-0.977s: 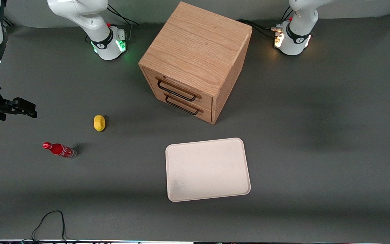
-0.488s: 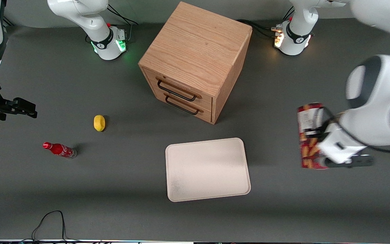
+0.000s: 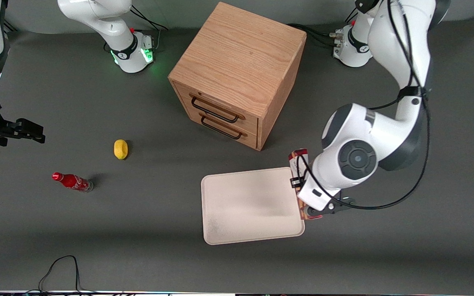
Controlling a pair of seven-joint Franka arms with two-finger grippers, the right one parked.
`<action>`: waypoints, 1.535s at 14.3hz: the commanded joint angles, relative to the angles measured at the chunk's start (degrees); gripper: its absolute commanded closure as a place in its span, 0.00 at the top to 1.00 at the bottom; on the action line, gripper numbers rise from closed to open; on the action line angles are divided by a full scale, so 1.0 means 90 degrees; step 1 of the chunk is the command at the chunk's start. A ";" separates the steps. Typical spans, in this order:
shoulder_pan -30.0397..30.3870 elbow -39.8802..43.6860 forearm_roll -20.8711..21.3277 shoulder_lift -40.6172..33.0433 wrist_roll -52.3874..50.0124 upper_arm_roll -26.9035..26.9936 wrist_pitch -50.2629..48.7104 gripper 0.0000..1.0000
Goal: Place red cookie box on tray
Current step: 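Carry the box with the left gripper over the white tray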
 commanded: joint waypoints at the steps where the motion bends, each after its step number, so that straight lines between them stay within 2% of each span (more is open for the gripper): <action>1: -0.0003 -0.0574 0.0116 -0.0110 -0.0015 0.0054 0.0716 0.00; 8: -0.0150 -0.1416 0.0389 0.0085 -0.0024 0.0054 0.2172 0.00; 16: -0.0150 -0.1611 0.0438 0.0388 -0.0083 0.0064 0.2856 0.00; 22: -0.0140 -0.1621 0.0448 0.0447 -0.0102 0.0064 0.2877 0.00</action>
